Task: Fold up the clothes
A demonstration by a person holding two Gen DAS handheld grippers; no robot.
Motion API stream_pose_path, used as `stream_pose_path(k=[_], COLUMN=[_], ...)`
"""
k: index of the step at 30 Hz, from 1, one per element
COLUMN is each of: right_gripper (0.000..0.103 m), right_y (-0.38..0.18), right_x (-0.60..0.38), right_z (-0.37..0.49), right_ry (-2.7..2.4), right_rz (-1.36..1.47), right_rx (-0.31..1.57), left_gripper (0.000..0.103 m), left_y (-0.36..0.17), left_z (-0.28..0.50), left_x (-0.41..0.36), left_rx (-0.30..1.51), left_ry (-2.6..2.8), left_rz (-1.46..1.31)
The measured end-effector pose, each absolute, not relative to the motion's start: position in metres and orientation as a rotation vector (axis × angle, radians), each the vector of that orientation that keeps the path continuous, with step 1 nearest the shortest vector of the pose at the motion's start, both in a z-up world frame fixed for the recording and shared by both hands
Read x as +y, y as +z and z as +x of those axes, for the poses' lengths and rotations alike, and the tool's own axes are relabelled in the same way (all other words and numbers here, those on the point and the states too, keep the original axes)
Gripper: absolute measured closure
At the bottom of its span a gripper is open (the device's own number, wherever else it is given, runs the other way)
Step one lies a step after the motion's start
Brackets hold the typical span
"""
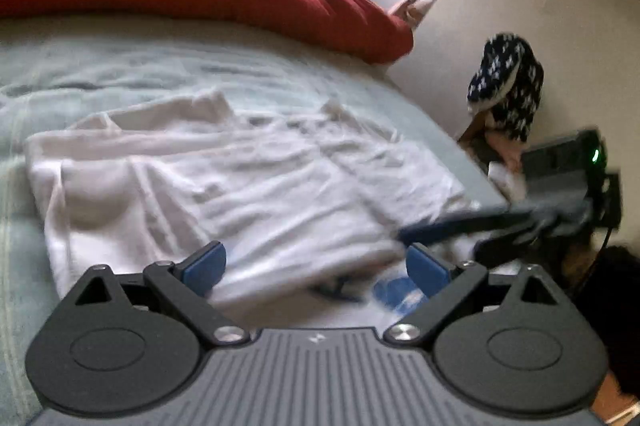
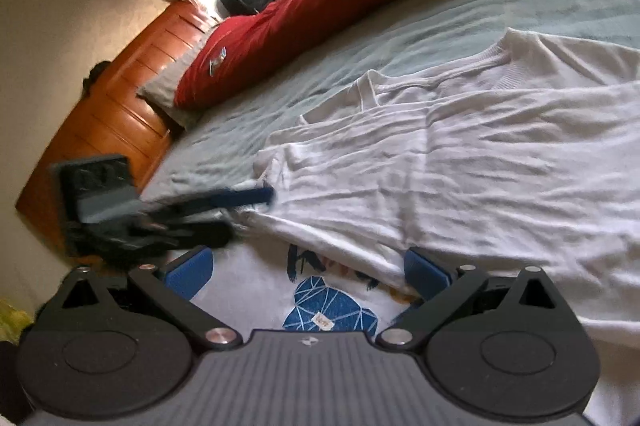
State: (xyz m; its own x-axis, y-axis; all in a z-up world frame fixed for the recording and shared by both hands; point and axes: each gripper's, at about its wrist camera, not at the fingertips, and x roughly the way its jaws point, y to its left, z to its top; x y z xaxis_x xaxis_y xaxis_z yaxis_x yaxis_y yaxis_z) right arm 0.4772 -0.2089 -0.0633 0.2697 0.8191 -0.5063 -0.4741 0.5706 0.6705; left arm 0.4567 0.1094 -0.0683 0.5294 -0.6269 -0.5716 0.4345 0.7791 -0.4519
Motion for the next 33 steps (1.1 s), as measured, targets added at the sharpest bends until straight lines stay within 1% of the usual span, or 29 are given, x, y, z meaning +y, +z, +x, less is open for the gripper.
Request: stream_pose_path(k=[5, 7, 9, 13, 15, 16, 21, 26, 29, 33], right_gripper=[0.0, 0.0, 0.0, 0.001, 0.002, 0.0, 0.0, 0.0, 0.0, 0.0], right_y=[-0.049, -0.039, -0.037, -0.054, -0.054, -0.047, -0.011, 0.018, 0.015, -0.009], right_x=[-0.223, -0.227, -0.229, -0.238, -0.249, -0.256, -0.286, -0.283, -0.269, -0.251], right_z=[0.469, 0.472, 0.481, 0.493, 0.489, 0.482, 0.446, 0.388, 0.346, 0.295], right_ry=[0.864, 0.836, 0.81, 0.697, 0.654, 0.64, 0.583, 0.604, 0.592, 0.524], right_rz=[0.364, 0.367, 0.423, 0.427, 0.425, 0.426, 0.42, 0.339, 0.218, 0.082], right_rx=[0.911, 0.845, 0.828, 0.902, 0.919, 0.91, 0.868, 0.888, 0.887, 0.861], left_gripper=[0.006, 0.006, 0.005, 0.006, 0.006, 0.006, 0.006, 0.006, 0.005, 0.005], left_y=[-0.058, -0.053, -0.057, -0.064, -0.053, -0.047, -0.007, 0.02, 0.022, 0.004], left_z=[0.449, 0.453, 0.461, 0.459, 0.451, 0.447, 0.416, 0.367, 0.331, 0.276], left_x=[0.123, 0.122, 0.119, 0.121, 0.121, 0.121, 0.112, 0.086, 0.068, 0.046], left_rx=[0.757, 0.748, 0.786, 0.813, 0.823, 0.827, 0.802, 0.822, 0.827, 0.778], left_ry=[-0.619, -0.597, -0.543, -0.494, -0.445, -0.426, -0.417, -0.429, -0.427, -0.411], left_rz=[-0.273, -0.268, -0.258, -0.241, -0.234, -0.221, -0.15, -0.06, 0.022, 0.123])
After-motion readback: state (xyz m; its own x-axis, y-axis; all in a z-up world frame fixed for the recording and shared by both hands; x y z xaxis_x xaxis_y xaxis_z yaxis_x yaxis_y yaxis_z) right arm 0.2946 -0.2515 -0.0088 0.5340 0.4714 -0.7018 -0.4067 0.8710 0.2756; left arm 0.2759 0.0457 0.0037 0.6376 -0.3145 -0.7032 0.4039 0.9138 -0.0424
